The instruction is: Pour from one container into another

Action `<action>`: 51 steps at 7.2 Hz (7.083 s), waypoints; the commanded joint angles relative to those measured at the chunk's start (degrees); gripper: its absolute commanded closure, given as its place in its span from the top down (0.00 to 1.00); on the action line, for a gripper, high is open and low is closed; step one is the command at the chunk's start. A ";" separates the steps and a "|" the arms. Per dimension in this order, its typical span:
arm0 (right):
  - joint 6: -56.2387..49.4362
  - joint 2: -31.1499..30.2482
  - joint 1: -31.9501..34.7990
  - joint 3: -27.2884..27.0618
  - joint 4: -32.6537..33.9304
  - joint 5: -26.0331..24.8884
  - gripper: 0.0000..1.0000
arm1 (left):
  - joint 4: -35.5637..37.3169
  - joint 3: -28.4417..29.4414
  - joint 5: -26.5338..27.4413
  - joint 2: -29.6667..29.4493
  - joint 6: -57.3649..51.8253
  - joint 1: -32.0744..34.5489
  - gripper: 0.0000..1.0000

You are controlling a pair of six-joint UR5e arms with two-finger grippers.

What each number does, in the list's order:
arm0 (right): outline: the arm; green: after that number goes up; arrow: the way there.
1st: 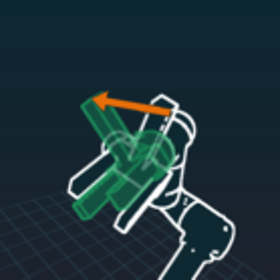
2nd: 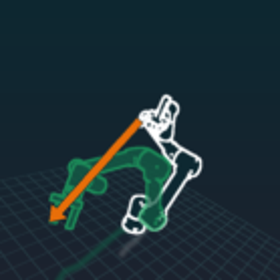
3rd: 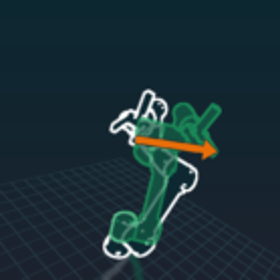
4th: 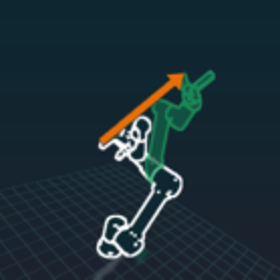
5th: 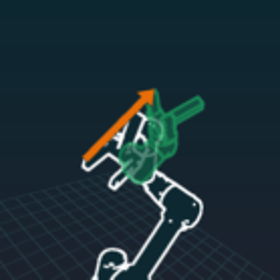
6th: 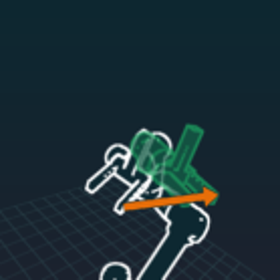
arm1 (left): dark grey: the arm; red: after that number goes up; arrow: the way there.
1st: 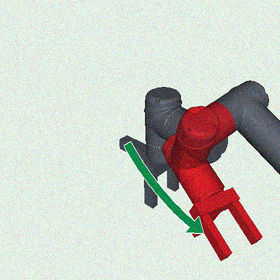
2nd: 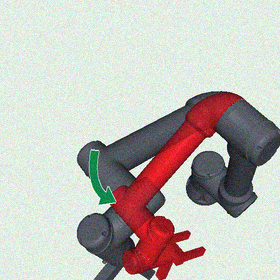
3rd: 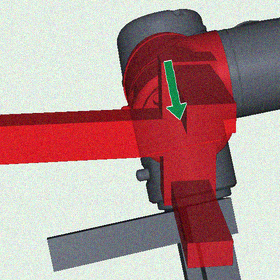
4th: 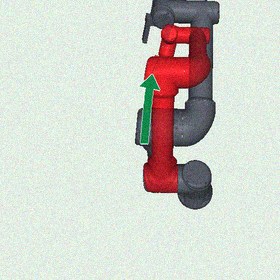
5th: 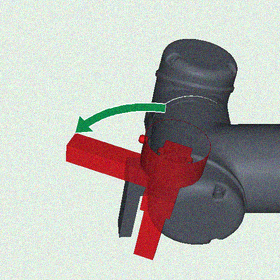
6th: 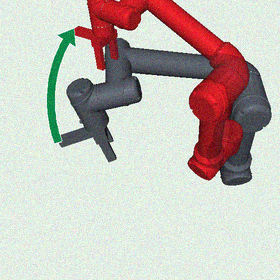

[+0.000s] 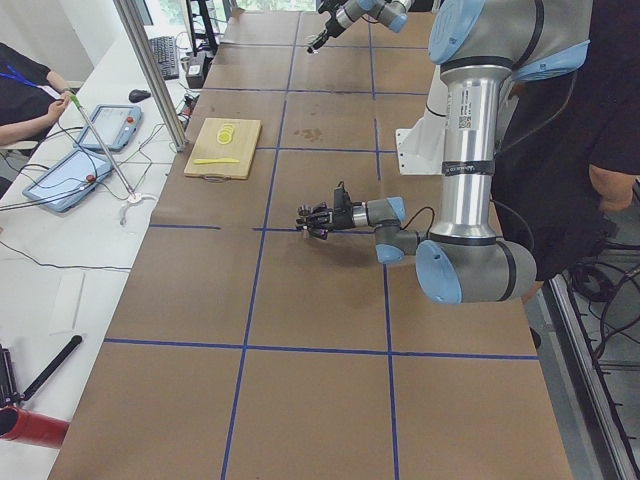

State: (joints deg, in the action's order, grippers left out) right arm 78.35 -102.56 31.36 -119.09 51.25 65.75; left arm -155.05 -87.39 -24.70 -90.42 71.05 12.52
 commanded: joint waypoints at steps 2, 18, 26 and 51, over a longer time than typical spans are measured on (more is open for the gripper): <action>0.49 0.00 -1.38 0.00 -0.01 -1.24 0.00 | 0.10 0.55 -0.08 -0.19 -0.13 -0.48 0.00; 4.71 -0.09 -11.84 2.72 -0.01 -14.93 0.00 | 1.06 -10.95 -20.35 9.56 -1.27 -0.39 1.00; 12.78 0.79 -21.94 11.32 -0.09 -26.98 0.00 | 14.46 -37.46 -42.42 22.31 -4.34 -0.04 1.00; 12.09 -14.33 -34.97 -13.31 7.92 -11.28 1.00 | 58.15 -44.21 -76.64 -0.50 -45.35 35.70 1.00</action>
State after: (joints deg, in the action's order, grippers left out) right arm 90.58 -116.87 -4.30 -127.81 52.74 51.65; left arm -103.58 -133.73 -100.72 -84.89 31.39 43.95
